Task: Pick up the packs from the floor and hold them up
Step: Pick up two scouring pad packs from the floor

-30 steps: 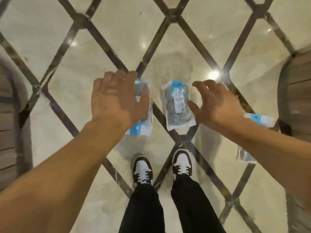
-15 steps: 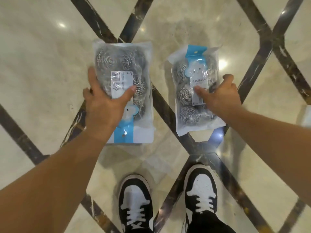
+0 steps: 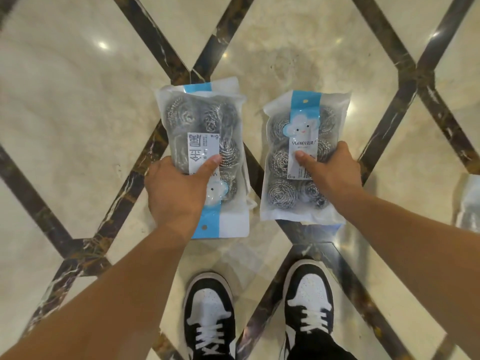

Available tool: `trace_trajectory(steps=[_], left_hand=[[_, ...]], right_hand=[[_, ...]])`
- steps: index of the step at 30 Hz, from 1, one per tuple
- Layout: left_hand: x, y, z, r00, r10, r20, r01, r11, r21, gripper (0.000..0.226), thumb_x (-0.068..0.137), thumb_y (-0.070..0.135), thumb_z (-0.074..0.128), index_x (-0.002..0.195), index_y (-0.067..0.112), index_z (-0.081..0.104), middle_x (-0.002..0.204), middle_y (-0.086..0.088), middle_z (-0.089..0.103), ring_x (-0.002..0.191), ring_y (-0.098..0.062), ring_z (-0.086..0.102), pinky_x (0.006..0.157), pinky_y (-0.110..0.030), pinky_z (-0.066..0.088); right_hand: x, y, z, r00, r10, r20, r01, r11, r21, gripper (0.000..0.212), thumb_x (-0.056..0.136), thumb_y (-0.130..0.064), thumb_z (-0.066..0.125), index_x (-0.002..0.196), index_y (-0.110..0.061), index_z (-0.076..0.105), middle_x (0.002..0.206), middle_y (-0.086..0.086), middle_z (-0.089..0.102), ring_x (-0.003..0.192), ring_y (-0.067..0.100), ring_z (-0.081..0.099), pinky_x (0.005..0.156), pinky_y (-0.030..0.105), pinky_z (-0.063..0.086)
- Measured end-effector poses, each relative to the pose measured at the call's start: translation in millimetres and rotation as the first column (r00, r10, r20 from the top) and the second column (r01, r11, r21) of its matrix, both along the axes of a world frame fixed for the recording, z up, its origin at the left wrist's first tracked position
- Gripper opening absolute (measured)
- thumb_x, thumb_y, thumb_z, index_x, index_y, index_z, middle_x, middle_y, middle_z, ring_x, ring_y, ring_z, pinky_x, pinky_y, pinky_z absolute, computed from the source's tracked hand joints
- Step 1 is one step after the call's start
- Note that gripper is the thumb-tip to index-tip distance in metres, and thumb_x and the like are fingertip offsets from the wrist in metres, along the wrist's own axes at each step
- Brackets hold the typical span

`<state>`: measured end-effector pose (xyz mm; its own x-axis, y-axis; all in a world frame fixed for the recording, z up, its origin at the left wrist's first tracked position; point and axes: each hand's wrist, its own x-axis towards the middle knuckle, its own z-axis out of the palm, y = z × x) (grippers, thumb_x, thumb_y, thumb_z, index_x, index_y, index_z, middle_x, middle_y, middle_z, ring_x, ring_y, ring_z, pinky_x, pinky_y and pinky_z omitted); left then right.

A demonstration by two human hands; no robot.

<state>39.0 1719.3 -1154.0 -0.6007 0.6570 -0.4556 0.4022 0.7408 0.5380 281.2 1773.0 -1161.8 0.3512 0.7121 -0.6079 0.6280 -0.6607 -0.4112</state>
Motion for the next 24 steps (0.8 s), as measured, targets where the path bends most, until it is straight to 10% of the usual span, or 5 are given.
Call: trace_trajectory(steps=[15, 24], left_hand=[[-9.0, 18.4, 117.9, 0.996, 0.084, -0.015, -0.083, 0.995, 0.057, 0.074, 0.062, 0.063, 0.089, 0.117, 0.023, 0.061, 0.102, -0.003, 0.074, 0.102, -0.033, 0.068, 0.087, -0.045, 0.056], [-36.6, 76.2, 369.8, 0.961, 0.150, 0.232, -0.223, 0.917, 0.332, 0.044, 0.068, 0.034, 0.095, 0.104, 0.025, 0.071, 0.081, 0.019, 0.071, 0.062, 0.013, 0.066, 0.056, -0.010, 0.053]], right_hand=[[-4.0, 7.9, 121.1, 0.988, -0.054, -0.145, 0.089, 0.966, 0.243, 0.053, 0.078, -0.056, 0.083, 0.114, -0.023, 0.063, 0.087, -0.021, 0.065, 0.080, -0.008, 0.064, 0.069, 0.012, 0.048], [-37.5, 69.7, 361.9, 0.968, 0.061, -0.243, 0.050, 0.903, 0.426, 0.037, 0.083, -0.044, 0.083, 0.108, -0.022, 0.067, 0.083, -0.023, 0.068, 0.066, -0.022, 0.062, 0.056, 0.001, 0.045]])
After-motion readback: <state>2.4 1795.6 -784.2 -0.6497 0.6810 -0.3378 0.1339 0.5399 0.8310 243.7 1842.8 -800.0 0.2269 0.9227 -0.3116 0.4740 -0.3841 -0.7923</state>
